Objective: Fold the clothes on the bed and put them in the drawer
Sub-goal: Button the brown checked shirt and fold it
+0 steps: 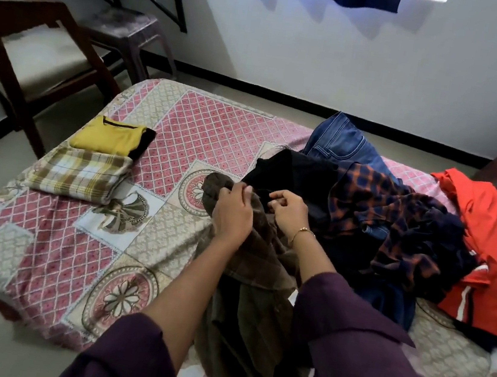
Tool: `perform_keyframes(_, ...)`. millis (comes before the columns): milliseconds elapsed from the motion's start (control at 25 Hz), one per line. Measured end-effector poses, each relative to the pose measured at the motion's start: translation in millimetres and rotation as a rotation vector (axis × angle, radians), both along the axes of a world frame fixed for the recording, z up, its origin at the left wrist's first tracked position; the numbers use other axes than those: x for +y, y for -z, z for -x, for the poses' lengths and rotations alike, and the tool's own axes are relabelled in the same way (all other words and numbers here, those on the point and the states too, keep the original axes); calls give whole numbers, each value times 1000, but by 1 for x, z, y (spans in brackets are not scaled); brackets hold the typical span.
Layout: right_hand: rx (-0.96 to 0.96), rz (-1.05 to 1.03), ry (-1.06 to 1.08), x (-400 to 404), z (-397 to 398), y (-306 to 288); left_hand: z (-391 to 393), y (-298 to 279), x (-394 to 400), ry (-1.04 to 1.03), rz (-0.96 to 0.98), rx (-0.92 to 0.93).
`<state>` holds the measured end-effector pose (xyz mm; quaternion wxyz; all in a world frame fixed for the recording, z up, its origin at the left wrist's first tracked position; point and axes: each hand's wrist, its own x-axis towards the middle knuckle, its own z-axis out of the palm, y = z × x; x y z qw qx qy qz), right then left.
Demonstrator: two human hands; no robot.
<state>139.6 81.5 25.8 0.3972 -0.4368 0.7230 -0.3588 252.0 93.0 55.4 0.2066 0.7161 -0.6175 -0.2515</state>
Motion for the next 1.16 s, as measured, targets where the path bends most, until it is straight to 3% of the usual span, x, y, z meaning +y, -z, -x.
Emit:
perform_keyframes(160,486,-29,-321,-56,-3,41,-11,53,-49,146,-188,-203)
perform_keyframes(320,1045,-182,-834,-117,-12,86,-25,95,-101,162,-354,-156)
perform_keyframes(440,1317,-254,-1040,-159,-22,121,-32,130,-137,173,-473,-115)
perform_keyframes(600,1354,-411,-1057,-188,-25,159,-40,176,-152,88,-589,-32)
perform_keyframes(760,1319,-433,-960,-202,-25,170,-40,198,-154,239,-656,-85)
perform_keyframes(1160,1041,-348,-731,-141,68,141,54,153,-130,224,-483,195)
